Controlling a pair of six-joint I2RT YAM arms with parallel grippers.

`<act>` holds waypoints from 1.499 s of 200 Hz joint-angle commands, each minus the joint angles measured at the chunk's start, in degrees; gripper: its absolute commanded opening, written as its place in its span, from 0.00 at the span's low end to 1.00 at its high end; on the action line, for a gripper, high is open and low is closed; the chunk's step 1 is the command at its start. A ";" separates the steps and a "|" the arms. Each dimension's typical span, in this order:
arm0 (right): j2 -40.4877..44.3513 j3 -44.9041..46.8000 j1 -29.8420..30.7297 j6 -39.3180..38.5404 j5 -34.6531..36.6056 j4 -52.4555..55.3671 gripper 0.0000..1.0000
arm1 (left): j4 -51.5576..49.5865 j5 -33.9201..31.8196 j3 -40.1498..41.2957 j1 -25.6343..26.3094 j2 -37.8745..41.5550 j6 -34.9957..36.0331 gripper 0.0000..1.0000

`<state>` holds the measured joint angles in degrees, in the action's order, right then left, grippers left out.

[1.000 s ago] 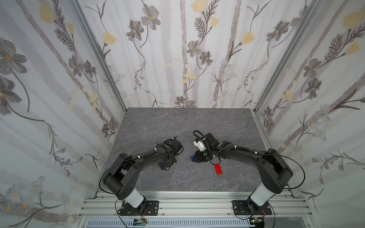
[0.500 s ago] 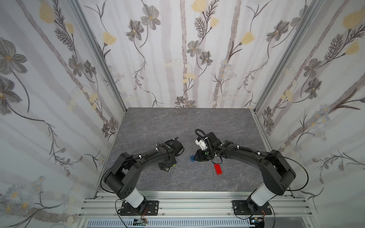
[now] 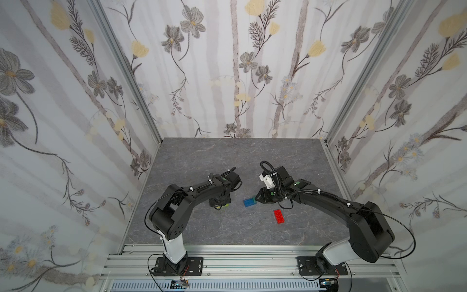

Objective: Assemble the number 5 with lego
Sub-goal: Assemble the lego brick with the lego brick.

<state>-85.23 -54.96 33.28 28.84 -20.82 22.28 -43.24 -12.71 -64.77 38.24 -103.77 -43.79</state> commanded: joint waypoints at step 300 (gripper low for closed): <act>7.07 3.02 -2.81 -4.39 15.09 20.70 0.43 | 4.26 9.68 -0.27 0.04 4.56 6.17 0.15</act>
<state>-77.49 -51.79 30.48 25.21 -9.96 38.33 -39.18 -2.85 -65.39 38.26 -98.52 -37.76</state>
